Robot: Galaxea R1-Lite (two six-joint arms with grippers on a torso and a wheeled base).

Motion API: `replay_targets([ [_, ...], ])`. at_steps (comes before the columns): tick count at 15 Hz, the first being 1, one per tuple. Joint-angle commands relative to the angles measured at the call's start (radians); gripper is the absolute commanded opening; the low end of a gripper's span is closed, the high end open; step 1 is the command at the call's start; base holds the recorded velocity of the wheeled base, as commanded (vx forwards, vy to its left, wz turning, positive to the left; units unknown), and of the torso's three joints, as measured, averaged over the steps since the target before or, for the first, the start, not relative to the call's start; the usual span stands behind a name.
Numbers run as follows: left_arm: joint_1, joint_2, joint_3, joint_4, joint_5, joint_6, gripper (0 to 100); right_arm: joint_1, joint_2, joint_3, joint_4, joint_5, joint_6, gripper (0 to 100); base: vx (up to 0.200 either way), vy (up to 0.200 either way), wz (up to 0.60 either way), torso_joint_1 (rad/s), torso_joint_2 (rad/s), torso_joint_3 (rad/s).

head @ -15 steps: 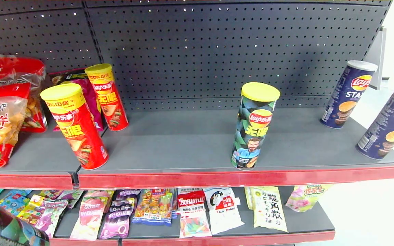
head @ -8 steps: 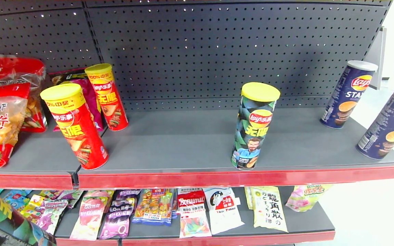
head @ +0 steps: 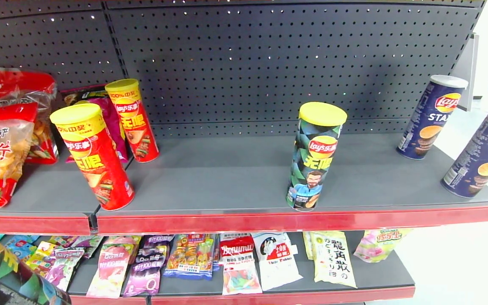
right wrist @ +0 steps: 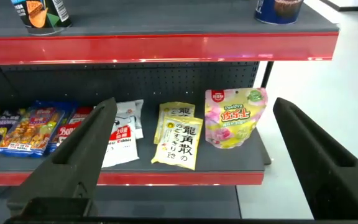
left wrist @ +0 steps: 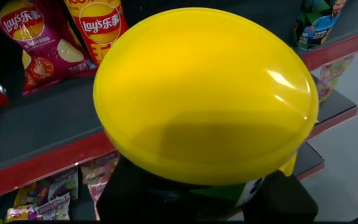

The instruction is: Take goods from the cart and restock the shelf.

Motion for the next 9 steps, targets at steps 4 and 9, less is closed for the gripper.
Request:
replay_targets([
  [4,0.000,-0.002,-0.001,0.000,0.001,-0.002,0,0.000,0.001,0.000,0.000,0.001,0.000,100,0.000,0.000,-0.45,0.002,0.00,0.002],
  [9,0.000,-0.002,0.001,-0.006,0.001,-0.002,0,0.000,0.001,0.001,0.000,0.001,-0.001,100,0.000,0.000,-0.36,0.005,0.00,0.000],
])
